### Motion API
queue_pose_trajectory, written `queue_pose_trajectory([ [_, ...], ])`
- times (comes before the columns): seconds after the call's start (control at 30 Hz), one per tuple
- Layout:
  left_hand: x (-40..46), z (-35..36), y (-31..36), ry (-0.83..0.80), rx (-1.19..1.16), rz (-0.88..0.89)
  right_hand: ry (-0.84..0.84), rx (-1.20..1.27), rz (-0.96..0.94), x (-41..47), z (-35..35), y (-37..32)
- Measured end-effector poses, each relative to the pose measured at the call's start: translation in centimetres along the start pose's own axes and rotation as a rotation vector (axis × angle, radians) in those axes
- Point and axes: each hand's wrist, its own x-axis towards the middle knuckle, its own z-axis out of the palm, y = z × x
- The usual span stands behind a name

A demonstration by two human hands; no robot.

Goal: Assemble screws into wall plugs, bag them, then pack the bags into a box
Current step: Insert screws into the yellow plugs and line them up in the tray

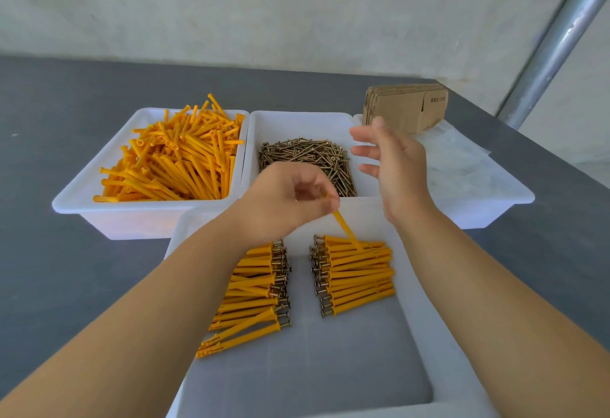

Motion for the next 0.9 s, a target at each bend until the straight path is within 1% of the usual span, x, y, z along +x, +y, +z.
queue_pose_trajectory([
  [0.07,0.0,0.8,0.2,-0.017,0.109,0.040,0.043,-0.008,0.036,0.2,-0.3,0.4],
  [0.2,0.2,2.4,0.3,0.074,0.204,0.023,0.066,-0.010,0.039,0.5,-0.3,0.8],
  [0.3,0.2,3.5,0.0,0.050,0.364,0.024,0.061,-0.021,0.029,0.4,-0.3,1.0],
  [0.37,0.1,4.3,-0.2,0.048,0.479,0.075,0.061,-0.015,0.026,0.4,-0.3,1.1],
  [0.47,0.0,5.7,-0.7,0.070,0.769,0.149,0.074,-0.007,0.017,0.5,-0.5,1.0],
  [0.53,-0.2,6.4,-0.6,0.087,0.926,0.243,0.079,0.001,0.012,0.5,-0.5,1.1],
  [0.6,-0.4,6.7,0.0,0.068,1.024,0.323,0.071,0.004,0.013,0.5,-0.4,1.2],
  [0.7,-0.1,6.7,0.2,0.089,1.114,0.372,0.048,-0.015,0.007,0.4,-0.3,1.3],
  [0.8,0.2,6.7,-0.3,0.005,1.184,0.340,0.030,-0.068,-0.017,0.4,-0.3,1.5],
  [0.83,0.2,6.7,-0.4,-0.026,1.194,0.325,0.021,-0.094,-0.027,0.5,-0.3,1.5],
  [0.9,0.2,6.7,-0.7,-0.027,1.142,0.326,0.004,-0.141,-0.038,0.5,-0.3,1.8],
])
